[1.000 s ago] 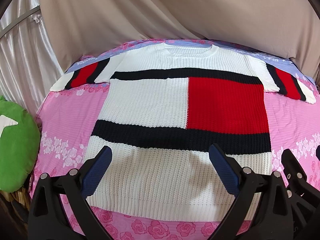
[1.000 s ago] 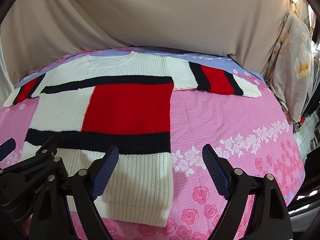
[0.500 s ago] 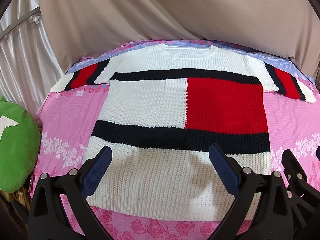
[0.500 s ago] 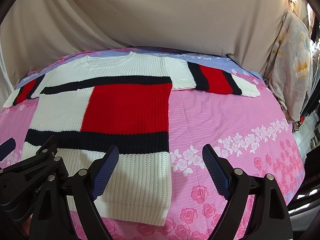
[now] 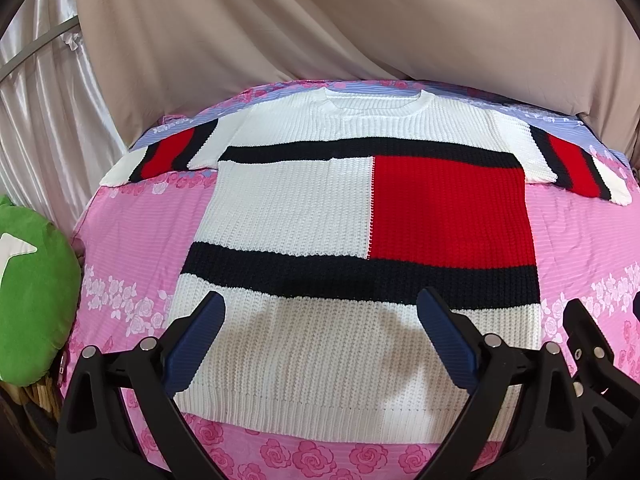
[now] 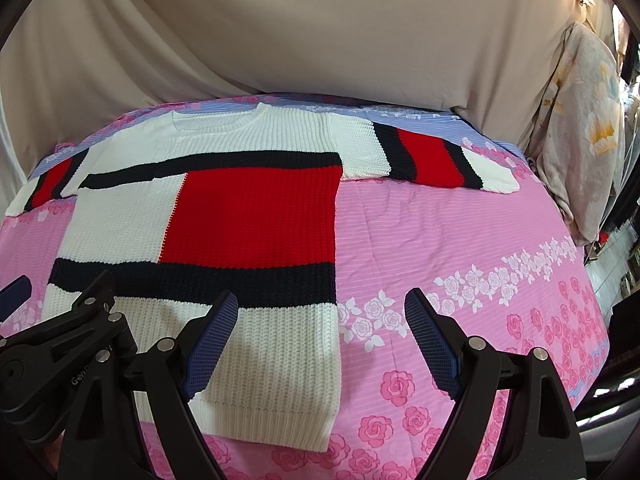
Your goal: Fold small clothes
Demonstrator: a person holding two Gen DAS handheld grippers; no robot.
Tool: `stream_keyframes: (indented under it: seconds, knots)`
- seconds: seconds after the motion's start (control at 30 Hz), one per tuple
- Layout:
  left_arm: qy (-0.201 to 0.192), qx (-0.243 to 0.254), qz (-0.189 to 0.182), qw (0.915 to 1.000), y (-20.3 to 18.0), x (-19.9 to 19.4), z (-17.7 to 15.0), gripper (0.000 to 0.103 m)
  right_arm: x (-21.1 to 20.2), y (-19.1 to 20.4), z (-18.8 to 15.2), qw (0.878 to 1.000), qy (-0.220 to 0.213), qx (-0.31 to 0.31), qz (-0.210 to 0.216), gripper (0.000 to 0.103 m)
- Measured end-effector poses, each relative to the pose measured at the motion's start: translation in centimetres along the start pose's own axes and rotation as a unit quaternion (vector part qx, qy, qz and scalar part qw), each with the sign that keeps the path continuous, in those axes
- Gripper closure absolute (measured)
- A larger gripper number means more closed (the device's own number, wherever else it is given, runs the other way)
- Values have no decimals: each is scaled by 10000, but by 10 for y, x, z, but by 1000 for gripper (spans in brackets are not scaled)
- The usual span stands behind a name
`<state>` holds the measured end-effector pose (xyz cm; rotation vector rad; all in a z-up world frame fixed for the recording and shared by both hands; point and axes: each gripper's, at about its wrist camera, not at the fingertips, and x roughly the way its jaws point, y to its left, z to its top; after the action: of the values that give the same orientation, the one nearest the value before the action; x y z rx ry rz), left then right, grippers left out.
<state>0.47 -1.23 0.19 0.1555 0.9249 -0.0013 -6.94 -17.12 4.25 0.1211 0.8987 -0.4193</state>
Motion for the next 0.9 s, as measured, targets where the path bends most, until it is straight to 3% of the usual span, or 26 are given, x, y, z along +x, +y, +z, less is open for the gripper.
stream_keyframes:
  seconds: [0.67,0.77,0.83,0.9]
  knots:
    - [83,53,17,9999,-6,9,-2,9,9,1,0,9999,122,9,-12,19]
    - [196,5,-92,9998,-8,14,-2,9,18,-4,1,9994,277,94,204,19]
    - [327,-137,-247,9991,-6,18,-1,8,29,-16,2,9974,436,261,511,20]
    - [447,-285,-422,9977,-1,24,1,8,40,-42,7,9964,438,486,534,20]
